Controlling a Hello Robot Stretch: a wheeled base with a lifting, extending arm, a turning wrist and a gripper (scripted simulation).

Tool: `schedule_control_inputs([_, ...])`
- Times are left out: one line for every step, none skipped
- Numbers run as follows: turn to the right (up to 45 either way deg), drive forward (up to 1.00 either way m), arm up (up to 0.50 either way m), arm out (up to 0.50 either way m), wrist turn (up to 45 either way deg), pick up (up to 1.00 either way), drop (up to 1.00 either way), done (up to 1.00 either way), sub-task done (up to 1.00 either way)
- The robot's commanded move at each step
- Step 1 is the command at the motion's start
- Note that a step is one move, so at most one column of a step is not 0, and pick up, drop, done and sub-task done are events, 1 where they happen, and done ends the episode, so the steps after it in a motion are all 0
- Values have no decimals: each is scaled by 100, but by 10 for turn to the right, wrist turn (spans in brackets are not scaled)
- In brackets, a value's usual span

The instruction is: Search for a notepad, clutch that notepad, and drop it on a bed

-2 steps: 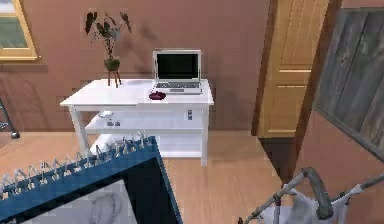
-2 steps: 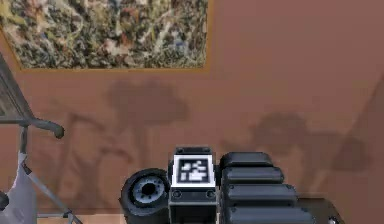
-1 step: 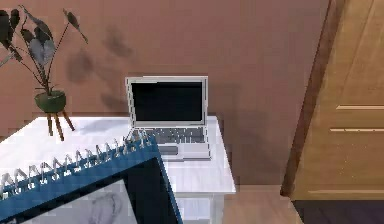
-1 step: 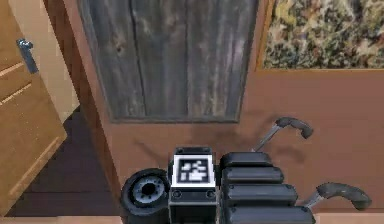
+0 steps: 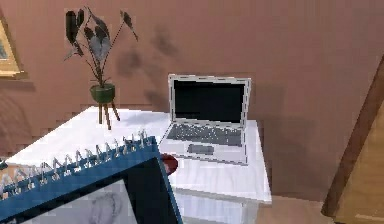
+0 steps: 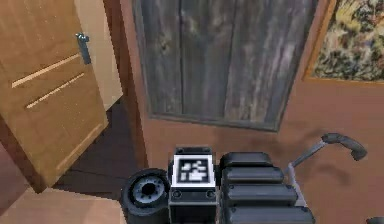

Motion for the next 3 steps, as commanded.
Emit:
schedule_control_inputs([0, 5, 0, 0, 0, 0, 0, 0, 0])
schedule_control_inputs([450, 0, 0, 0, 0, 0, 0, 0, 0])
schedule_control_inputs([90, 0, 0, 0, 0, 0, 0, 0, 0])
